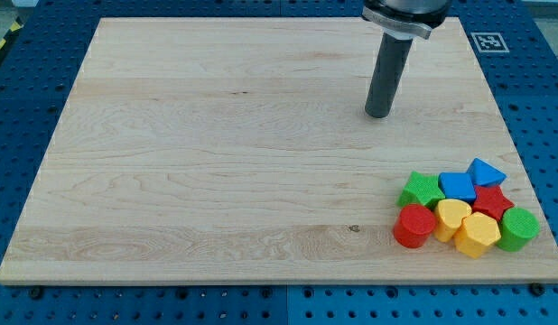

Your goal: Move your hand to the right of the red star

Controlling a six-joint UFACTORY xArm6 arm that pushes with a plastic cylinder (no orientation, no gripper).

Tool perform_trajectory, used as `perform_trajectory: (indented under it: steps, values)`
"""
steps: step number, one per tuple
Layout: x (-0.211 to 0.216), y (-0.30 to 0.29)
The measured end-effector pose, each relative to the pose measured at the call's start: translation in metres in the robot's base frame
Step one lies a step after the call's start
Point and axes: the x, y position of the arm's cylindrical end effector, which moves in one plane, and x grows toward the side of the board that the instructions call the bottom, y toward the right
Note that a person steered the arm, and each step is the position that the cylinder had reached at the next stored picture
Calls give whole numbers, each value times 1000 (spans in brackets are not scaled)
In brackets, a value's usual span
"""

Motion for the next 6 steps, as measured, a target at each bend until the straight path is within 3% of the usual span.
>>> perform_trajectory:
  steps: [2, 3, 4, 6]
  values:
    - [0, 8]
    - [4, 77]
    - [29, 142]
    - [136, 149]
